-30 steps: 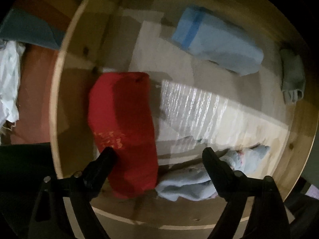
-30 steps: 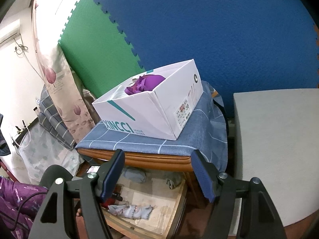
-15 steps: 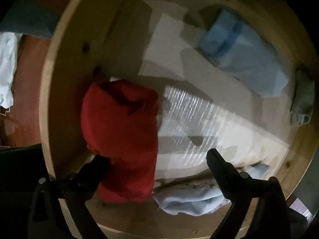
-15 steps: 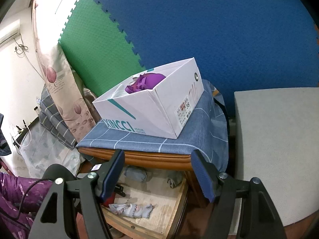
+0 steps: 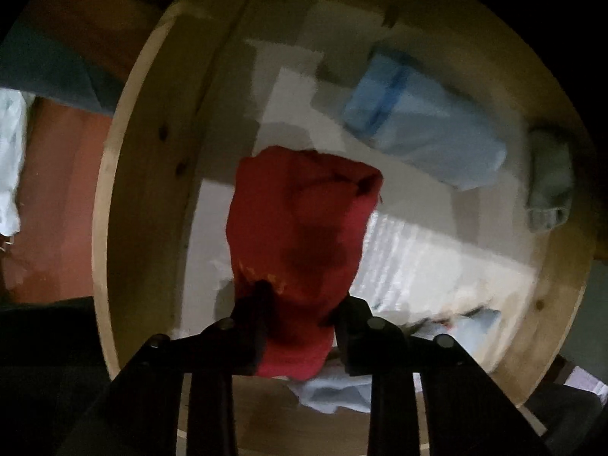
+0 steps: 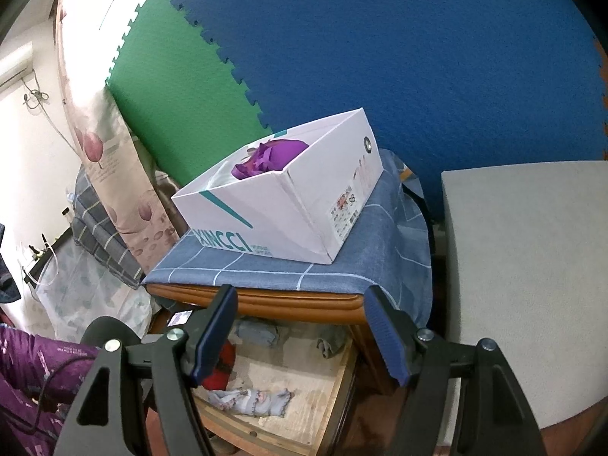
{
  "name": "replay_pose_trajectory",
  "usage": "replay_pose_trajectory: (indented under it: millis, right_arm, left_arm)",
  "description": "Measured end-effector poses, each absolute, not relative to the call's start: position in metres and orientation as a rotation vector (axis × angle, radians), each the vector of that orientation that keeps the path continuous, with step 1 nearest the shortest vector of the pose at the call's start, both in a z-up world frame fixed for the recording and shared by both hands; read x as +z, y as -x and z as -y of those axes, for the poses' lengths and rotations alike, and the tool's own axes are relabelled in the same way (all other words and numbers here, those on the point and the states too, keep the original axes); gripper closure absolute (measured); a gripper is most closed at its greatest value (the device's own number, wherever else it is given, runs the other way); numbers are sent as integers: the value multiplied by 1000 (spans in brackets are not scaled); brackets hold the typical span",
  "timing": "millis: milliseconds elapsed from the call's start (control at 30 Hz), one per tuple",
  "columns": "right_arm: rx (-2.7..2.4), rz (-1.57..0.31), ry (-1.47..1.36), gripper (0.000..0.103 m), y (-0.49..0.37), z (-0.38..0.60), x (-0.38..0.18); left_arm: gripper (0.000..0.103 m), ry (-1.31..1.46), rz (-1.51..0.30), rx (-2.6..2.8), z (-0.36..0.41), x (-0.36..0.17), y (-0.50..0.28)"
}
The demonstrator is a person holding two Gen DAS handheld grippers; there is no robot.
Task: Take underwear out of drawer
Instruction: 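Lift the red sock with the left gripper and carry it into the shoe box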
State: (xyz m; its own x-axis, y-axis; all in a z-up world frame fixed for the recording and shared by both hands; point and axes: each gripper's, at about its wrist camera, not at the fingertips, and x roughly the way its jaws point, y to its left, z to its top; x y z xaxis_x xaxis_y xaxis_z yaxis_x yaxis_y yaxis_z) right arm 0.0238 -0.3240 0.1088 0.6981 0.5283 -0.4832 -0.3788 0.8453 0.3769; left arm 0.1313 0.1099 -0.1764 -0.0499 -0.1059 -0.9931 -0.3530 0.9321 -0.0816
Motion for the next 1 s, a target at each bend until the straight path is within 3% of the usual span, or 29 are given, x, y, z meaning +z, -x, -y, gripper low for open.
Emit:
replay_pose_trajectory:
  millis: [567, 767, 1000]
  right_arm:
    - [483, -637, -255, 32, -26, 324, 107]
    - [472, -640, -256, 32, -26, 326, 106]
    - [463, -655, -214, 32, -28, 319, 106]
  left_arm:
    - [79, 455, -1426, 24, -80, -99, -72]
    - [79, 471, -1394, -28, -59, -97, -51]
    - [79, 445, -1296, -108, -69, -39, -25]
